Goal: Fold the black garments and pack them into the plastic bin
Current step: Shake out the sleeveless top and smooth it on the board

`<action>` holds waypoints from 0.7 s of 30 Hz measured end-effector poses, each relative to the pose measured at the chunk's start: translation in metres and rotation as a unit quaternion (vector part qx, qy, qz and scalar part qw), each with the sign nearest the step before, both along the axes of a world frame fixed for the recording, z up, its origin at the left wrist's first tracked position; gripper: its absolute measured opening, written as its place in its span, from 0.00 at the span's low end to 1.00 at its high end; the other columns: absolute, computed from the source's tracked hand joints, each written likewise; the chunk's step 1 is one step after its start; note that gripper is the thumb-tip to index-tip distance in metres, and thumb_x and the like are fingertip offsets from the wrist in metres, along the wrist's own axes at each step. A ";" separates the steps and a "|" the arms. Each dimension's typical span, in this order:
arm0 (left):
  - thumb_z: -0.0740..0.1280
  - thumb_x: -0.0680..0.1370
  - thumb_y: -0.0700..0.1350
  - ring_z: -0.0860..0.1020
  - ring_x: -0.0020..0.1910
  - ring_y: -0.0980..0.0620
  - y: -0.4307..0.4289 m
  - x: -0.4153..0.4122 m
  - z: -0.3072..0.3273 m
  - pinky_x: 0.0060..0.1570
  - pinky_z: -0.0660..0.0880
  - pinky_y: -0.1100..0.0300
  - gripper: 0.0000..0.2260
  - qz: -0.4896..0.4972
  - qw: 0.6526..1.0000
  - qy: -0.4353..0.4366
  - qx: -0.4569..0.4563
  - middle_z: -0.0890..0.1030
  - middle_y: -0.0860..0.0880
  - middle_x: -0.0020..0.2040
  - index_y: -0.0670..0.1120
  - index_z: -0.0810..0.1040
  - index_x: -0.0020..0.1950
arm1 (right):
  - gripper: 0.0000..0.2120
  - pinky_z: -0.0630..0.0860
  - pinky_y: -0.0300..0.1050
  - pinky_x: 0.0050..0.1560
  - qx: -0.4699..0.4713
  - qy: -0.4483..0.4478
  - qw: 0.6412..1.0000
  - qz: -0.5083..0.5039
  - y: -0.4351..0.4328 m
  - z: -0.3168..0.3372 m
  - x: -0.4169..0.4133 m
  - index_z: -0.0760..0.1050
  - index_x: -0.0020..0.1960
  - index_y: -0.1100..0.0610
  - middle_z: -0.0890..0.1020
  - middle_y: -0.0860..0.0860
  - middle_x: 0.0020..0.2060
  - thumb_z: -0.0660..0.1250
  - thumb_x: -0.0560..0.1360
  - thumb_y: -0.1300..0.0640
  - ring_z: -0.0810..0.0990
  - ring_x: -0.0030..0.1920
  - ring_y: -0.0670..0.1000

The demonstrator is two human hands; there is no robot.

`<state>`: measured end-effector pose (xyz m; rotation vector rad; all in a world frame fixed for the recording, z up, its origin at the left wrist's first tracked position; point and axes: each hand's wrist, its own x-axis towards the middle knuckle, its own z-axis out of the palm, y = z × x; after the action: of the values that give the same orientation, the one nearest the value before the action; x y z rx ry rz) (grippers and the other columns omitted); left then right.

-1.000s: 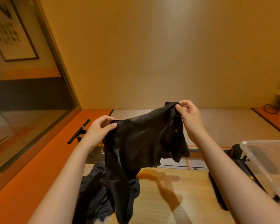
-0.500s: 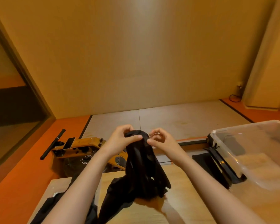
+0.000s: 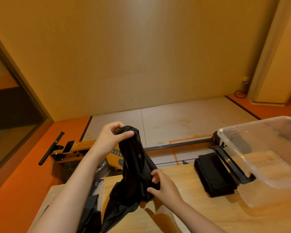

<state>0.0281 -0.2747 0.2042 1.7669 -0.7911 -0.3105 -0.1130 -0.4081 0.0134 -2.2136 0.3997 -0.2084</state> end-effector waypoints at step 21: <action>0.72 0.73 0.40 0.83 0.45 0.51 0.094 0.043 0.015 0.44 0.78 0.58 0.02 0.086 0.988 -0.031 0.125 0.84 0.49 0.42 0.43 0.81 0.44 | 0.08 0.76 0.48 0.44 0.062 -0.139 0.988 0.004 -0.057 0.093 0.039 0.76 0.40 0.54 0.80 0.50 0.37 0.68 0.76 0.54 0.79 0.42 0.48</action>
<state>0.0716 -0.1806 0.2187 2.0758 -0.6602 -0.2481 -0.0740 -0.4650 0.1060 -2.0266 0.2431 -0.4694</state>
